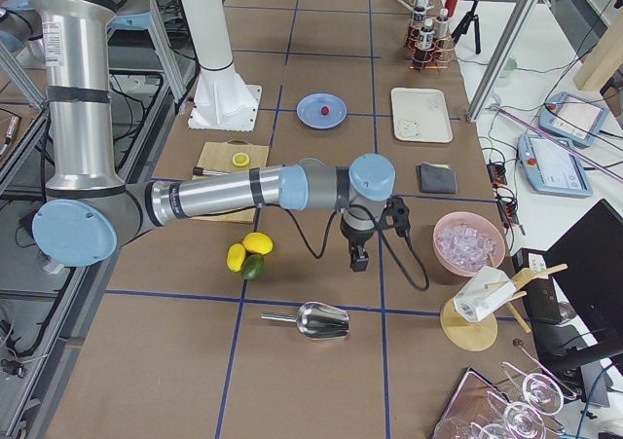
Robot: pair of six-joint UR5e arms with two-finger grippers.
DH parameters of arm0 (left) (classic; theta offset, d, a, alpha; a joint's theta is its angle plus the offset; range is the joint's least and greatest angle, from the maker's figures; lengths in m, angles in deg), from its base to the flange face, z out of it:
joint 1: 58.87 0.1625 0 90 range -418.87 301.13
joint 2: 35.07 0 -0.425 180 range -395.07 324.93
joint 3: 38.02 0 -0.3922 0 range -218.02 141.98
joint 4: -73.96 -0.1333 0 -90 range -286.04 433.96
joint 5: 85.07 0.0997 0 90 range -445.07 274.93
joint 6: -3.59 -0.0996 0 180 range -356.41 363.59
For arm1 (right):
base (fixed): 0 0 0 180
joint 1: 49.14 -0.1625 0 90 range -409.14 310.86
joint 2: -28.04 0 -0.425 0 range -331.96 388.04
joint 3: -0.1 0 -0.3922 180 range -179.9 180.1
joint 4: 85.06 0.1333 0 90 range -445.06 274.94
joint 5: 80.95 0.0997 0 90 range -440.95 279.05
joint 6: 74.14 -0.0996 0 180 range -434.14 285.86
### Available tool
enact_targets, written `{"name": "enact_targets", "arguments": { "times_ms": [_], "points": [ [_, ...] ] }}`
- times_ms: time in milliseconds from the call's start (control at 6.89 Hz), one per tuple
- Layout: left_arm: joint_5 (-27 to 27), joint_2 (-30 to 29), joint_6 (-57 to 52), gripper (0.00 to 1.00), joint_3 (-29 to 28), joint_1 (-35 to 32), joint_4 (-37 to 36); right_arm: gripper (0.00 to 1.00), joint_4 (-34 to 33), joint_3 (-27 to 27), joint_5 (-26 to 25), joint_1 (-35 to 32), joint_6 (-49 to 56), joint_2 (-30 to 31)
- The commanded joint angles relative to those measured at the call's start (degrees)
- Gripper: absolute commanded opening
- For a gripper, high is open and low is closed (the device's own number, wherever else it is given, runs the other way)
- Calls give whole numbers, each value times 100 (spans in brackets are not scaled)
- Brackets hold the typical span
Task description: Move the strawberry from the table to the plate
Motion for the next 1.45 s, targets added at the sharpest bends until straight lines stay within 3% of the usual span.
{"name": "enact_targets", "arguments": {
  "times_ms": [0,435,871,1306],
  "points": [
    [-7,42,7,100,-5,0,12,100,30,384,66,-277,358,-70],
    [-7,33,16,100,-163,0,12,100,39,499,22,-277,262,-97],
    [-181,42,25,100,-146,-8,-23,100,1011,692,13,-277,-615,-44],
    [-226,33,25,100,-146,-8,-32,100,1058,877,31,-277,-617,-88]
  ]
}}
